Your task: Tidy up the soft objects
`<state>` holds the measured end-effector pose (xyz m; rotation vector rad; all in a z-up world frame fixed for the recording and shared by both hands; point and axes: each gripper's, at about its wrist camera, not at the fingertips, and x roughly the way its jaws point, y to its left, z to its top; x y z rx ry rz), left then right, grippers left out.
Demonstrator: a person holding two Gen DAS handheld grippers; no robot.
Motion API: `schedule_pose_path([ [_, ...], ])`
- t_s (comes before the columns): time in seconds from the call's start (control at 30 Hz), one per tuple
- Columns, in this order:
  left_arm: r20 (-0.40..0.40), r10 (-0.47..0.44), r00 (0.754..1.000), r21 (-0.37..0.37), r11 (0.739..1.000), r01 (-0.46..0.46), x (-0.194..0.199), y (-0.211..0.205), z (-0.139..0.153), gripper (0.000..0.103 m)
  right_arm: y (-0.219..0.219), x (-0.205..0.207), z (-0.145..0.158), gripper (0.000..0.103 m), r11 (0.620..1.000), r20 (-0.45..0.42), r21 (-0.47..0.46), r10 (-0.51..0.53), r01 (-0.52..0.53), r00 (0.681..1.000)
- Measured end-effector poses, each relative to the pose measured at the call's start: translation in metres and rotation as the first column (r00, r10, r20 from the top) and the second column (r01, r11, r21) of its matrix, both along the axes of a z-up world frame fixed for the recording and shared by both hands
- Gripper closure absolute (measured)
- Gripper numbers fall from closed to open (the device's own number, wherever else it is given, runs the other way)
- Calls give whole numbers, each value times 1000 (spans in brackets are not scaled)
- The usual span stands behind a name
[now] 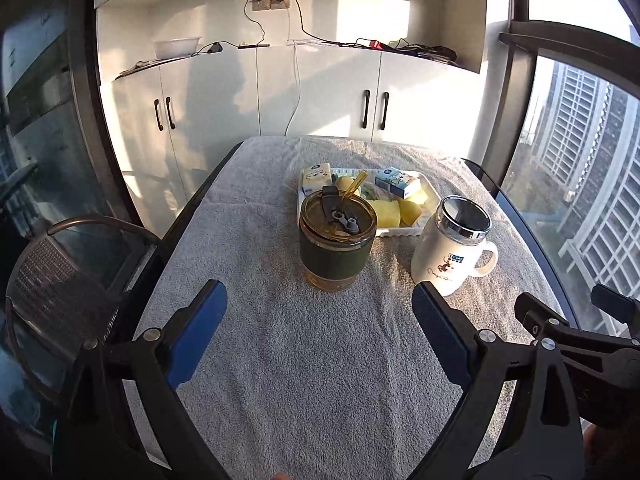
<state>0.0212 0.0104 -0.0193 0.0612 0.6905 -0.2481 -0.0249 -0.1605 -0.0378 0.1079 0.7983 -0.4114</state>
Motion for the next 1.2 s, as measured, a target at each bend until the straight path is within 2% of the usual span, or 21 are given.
schedule_pose_path([
  [0.1,8,-2,1000,35,999,1,-1,-2,3,9,-1,2,3,1,1000,1,17,6,-6,1000],
  [0.3,26,-9,1000,46,999,7,-3,-3,9,8,-4,6,4,1,1000,-7,19,2,-2,1000],
  [1.2,17,-12,1000,46,999,11,-1,-2,5,9,-12,6,1,1,999,-32,45,-5,7,999],
])
